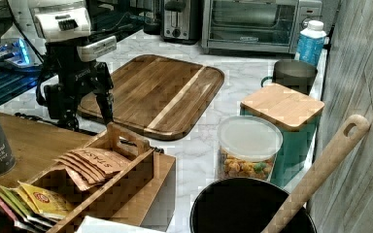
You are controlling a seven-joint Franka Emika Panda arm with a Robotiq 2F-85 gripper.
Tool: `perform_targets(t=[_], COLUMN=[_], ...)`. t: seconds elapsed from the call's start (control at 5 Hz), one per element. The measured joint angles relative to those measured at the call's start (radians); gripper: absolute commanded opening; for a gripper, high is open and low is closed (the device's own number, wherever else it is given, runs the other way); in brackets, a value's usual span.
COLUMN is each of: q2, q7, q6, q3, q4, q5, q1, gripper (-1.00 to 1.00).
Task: Open the drawer.
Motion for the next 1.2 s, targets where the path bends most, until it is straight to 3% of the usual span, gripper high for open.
perform_targets(t=[0.2,0.6,1.2], q2=[-0.001,-0.013,-0.093], q7=[-0.002,-0.067,-0.029], q6=[-0.007,-0.199,-0.19], q3=[0.002,0.002,0.064], q4=[0.0,0.049,-0.047], q5=[0.0,-0.002,0.027], q1=[-0.006,-0.008,0.006], gripper=[1.0,1.0,1.0])
